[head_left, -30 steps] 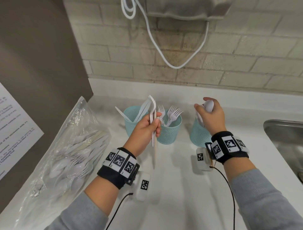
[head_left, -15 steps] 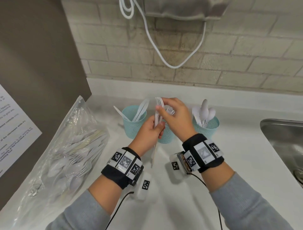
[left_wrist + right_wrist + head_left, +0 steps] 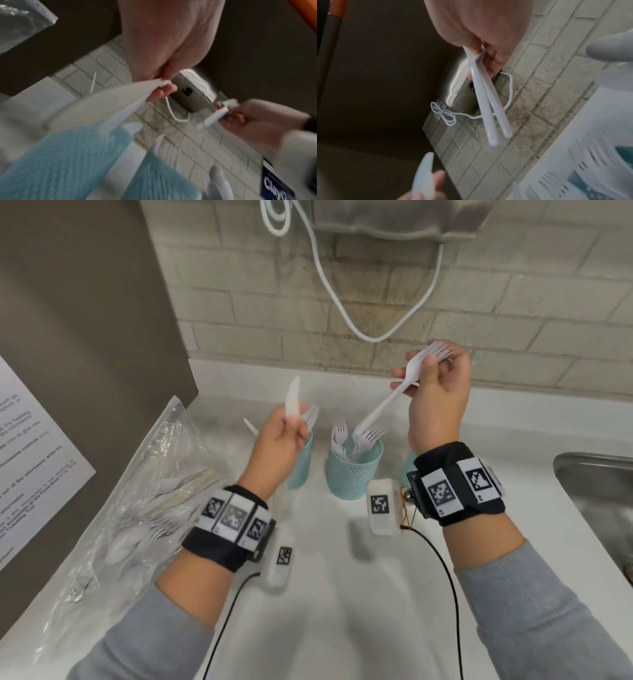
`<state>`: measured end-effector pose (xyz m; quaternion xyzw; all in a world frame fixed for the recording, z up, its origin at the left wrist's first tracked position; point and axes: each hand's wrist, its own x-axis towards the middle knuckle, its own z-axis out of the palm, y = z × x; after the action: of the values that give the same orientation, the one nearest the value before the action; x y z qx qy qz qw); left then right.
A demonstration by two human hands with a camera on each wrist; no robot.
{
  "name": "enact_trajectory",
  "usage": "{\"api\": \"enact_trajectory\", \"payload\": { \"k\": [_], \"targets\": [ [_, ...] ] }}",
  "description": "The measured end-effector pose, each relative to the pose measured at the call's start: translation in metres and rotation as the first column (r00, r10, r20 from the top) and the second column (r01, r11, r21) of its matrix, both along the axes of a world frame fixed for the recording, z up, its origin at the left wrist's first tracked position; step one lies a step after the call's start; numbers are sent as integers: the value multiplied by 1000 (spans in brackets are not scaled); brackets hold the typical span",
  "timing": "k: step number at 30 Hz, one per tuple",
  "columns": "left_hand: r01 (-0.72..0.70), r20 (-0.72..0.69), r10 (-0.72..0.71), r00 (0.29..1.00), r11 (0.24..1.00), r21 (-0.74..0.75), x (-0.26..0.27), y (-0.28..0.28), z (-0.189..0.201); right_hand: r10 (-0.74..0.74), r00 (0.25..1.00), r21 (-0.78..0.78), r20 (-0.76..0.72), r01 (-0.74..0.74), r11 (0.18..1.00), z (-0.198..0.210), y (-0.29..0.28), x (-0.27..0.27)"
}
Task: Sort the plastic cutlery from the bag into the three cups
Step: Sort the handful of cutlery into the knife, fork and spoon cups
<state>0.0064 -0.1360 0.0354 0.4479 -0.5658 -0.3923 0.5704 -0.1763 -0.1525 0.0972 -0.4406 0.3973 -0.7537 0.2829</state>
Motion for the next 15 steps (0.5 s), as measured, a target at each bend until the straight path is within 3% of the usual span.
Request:
{"api": "enact_trajectory", "payload": {
  "k": [3, 8, 10, 12, 15],
  "targets": [
    [-116, -54, 107, 993, 974, -196, 17, -20, 30, -39, 993, -2, -107, 39, 999, -8, -4, 3],
    [-101, -153, 56, 987, 946, -308, 15, -46, 41, -57, 948, 23, -313, 68, 997, -49, -9, 15],
    [-76, -150, 40, 988, 966, -246, 11, -52, 33, -14, 915, 100, -403, 59, 993, -63, -13, 15],
    [-19, -115, 9, 993, 996, -90, 8, -54, 19, 75, 873, 217, -482, 36, 976, -74, -13, 15],
    [51, 80, -70, 994, 975, 215, 8, -54, -5, 176, 812, 347, -557, 34, 937, -82, -11, 14]
  ]
}}
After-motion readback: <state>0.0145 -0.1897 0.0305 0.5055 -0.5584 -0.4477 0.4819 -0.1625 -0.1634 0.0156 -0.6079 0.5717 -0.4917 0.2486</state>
